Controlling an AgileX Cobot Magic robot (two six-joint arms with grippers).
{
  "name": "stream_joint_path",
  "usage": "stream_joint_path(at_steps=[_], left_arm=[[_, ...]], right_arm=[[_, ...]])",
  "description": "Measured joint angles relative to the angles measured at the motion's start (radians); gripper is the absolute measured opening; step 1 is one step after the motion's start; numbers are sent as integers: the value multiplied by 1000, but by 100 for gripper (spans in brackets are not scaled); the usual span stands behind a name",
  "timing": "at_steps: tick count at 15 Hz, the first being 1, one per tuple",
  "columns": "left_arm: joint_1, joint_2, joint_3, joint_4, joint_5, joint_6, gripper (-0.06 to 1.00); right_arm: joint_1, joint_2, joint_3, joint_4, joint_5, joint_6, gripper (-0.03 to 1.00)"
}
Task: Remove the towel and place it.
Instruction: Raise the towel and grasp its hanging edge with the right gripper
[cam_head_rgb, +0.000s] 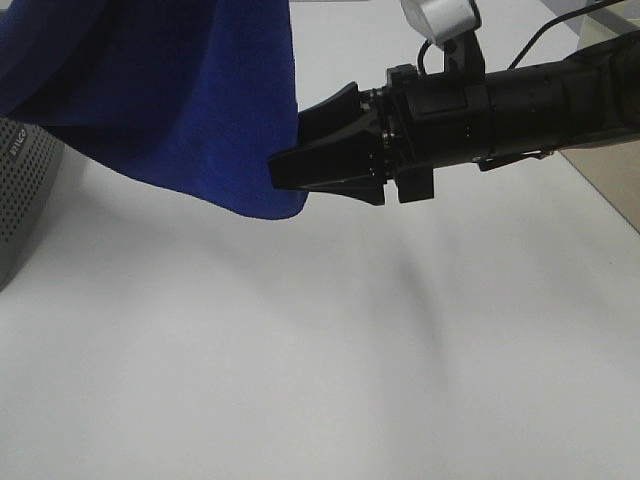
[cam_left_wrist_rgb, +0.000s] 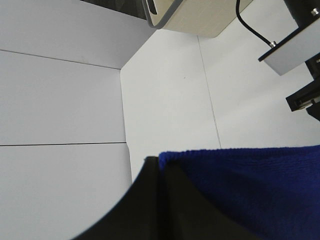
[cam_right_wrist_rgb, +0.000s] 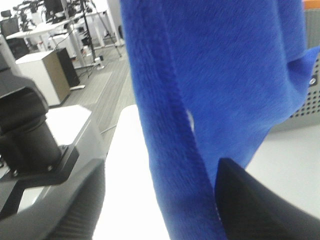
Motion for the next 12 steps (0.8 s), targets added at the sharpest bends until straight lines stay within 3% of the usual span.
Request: stream_joint_path(at_steps=[5,10,12], left_arm=[[0,0,0,1,-36,0,0],[0,0,0,-27,-47,-5,0],[0,0,0,-28,-47,-19,0]], right_arm=[[0,0,0,-53,1,4,63],[22,0,0,34,-29,-40,63],[22,0,0,43,-42,-46,58]])
